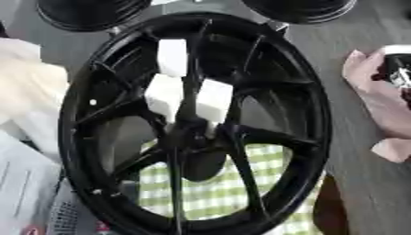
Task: Pull the pin out of the wheel hub.
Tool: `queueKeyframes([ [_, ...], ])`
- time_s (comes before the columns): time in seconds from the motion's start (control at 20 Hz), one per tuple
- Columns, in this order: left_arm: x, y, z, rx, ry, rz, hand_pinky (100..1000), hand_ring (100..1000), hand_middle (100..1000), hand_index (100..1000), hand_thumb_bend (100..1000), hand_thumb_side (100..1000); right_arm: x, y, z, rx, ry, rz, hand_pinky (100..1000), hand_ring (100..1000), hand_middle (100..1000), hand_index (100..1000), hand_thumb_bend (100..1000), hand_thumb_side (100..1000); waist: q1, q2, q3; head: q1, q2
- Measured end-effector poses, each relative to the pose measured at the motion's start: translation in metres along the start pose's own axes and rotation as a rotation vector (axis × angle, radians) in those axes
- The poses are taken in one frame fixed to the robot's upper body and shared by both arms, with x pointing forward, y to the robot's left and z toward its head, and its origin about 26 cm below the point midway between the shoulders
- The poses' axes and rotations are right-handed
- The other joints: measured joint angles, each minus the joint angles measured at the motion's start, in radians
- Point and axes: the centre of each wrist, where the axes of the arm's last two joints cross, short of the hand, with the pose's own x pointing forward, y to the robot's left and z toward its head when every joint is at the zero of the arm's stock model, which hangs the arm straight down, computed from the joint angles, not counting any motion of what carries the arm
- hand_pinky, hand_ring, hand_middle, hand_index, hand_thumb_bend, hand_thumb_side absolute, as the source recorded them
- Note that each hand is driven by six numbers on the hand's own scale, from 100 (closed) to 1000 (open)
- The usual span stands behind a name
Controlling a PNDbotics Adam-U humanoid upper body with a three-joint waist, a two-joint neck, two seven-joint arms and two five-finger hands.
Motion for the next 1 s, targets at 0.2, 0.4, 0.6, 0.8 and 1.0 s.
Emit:
queueKeyframes([
  [0.2,0.001,-0.001,0.000,-0.007,-0.005,-0.002,689,675,558,725,747,458,0.000,0.000,0.000,-0.004,-0.005,-0.001,878,634,585,707,304,407,-0.001,0.000,0.001,0.005,0.000],
  [0.4,0.002,-0.001,0.003,-0.024,-0.004,-0.011,692,676,560,726,745,456,0.000,0.000,0.000,-0.012,-0.014,-0.001,878,634,586,708,304,406,-0.001,0.000,0.002,0.009,0.000],
  [0.6,0.007,-0.006,0.004,-0.074,-0.015,-0.028,702,676,568,731,738,448,0.001,0.000,0.000,-0.013,-0.016,-0.001,877,633,586,707,304,407,0.001,0.000,0.002,0.009,0.000],
  [0.8,0.020,-0.015,0.001,-0.170,-0.041,-0.064,717,688,610,750,724,440,0.001,0.000,0.000,-0.012,-0.016,-0.001,877,632,586,707,307,408,0.005,0.000,0.001,0.009,0.000],
  [1.0,0.037,-0.027,-0.005,-0.279,-0.048,-0.105,715,678,633,762,724,429,0.002,0.001,-0.001,-0.009,-0.017,-0.001,878,632,586,707,308,407,0.007,0.000,0.000,0.009,0.000],
])
